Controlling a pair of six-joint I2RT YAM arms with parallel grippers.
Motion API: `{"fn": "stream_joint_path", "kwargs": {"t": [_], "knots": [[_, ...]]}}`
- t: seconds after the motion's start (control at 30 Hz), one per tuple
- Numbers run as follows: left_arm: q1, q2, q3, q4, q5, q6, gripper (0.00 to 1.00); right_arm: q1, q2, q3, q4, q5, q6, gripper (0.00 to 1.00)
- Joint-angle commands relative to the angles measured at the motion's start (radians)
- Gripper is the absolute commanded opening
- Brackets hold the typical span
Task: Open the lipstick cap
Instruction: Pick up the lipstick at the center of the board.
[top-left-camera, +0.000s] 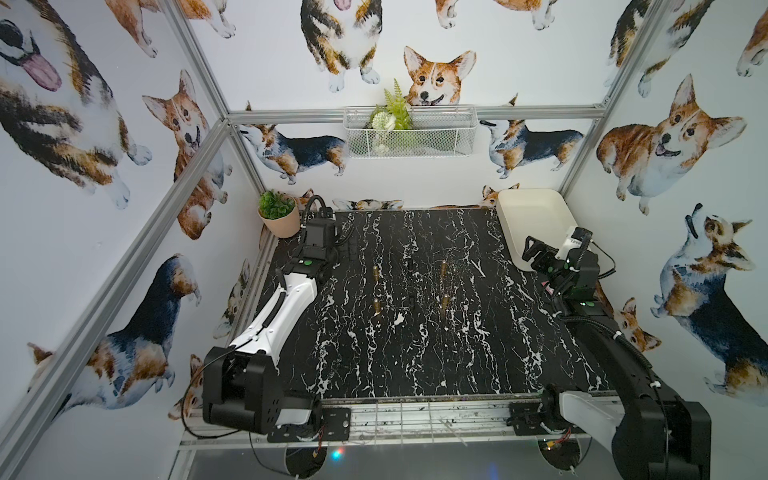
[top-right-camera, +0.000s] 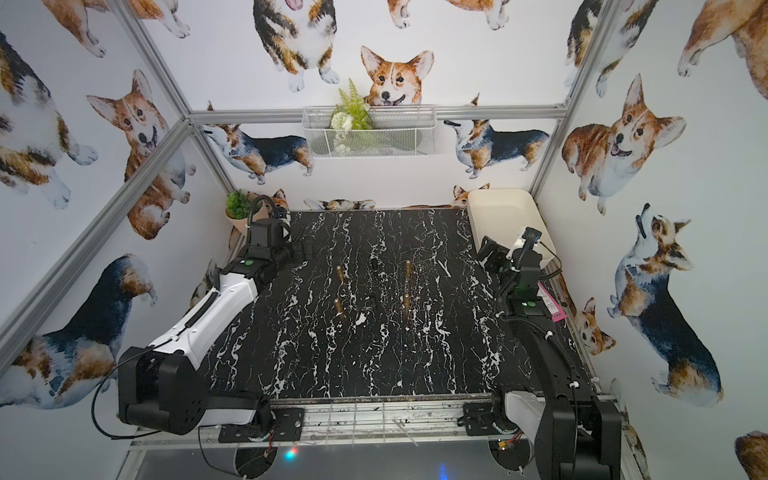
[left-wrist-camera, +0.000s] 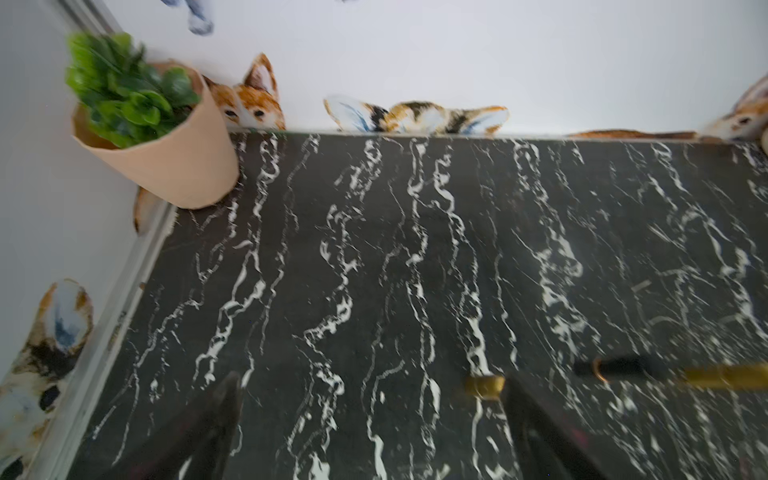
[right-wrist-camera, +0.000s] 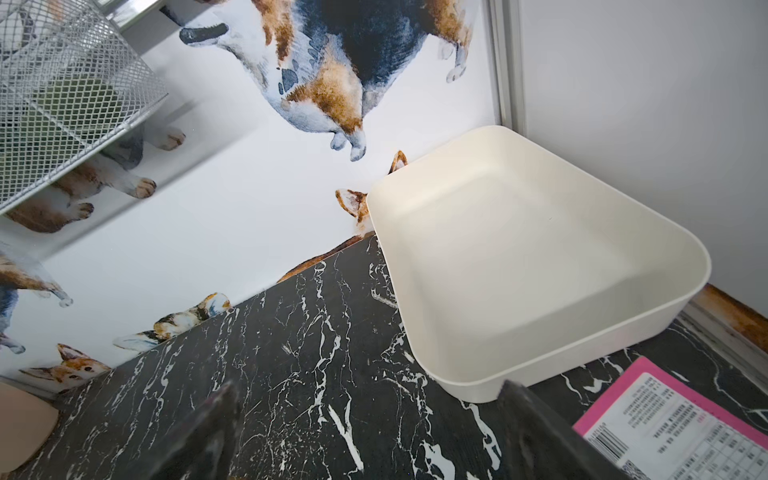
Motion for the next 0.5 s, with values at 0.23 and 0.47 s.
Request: {"fn": "stream_joint_path", "kwargs": {"t": [0.23, 0.47], "knots": [[-0.074, 0.254, 0.331, -0.406, 0.115, -0.120, 0.84, 0.123, 0.056, 0.180, -0.298, -0.210, 0.056, 1.00], [-0.112, 0.501, 0.545, -0.554, 0.137, -0.096, 0.73, 0.283, 0.155, 0.279, -0.412, -0.288, 0.049, 0.97]]}}
